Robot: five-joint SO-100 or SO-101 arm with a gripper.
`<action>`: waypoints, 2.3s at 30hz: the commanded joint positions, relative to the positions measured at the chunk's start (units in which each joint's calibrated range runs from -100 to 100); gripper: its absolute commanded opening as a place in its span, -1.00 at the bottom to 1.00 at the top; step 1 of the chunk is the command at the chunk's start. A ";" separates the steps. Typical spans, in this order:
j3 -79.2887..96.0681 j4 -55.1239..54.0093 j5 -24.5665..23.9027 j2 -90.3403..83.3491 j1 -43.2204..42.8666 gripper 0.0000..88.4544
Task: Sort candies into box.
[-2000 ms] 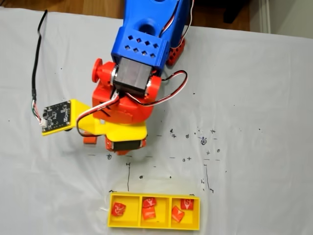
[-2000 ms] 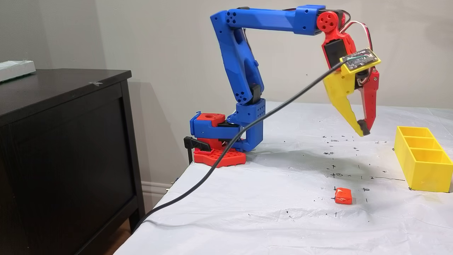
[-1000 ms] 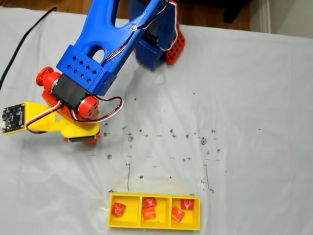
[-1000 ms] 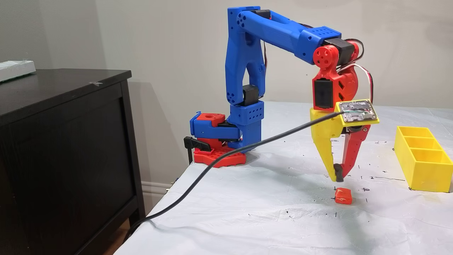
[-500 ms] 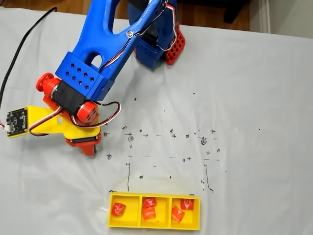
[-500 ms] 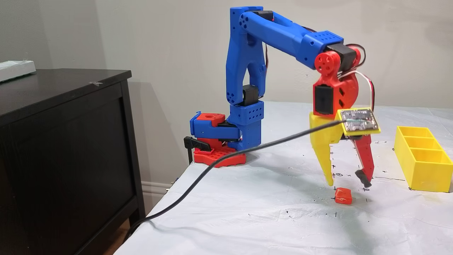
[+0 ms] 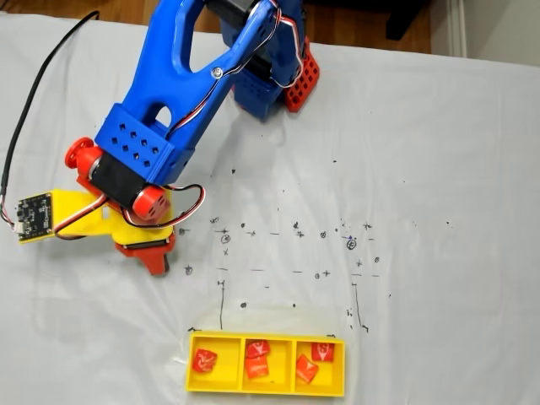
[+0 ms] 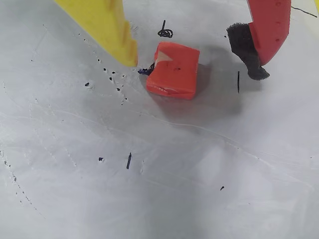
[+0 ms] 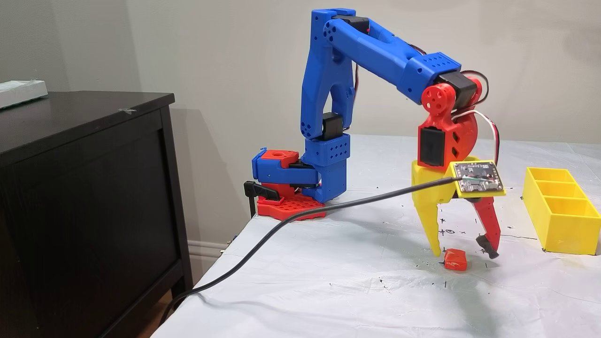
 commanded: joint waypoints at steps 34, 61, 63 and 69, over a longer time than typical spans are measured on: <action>-9.11 3.18 -1.95 -0.75 -2.41 -1.00; -26.41 1.21 -18.27 -4.06 -18.98 -1.00; -27.95 0.97 -19.00 -2.62 -19.44 -1.00; -32.51 2.20 -19.44 1.96 -19.80 -1.00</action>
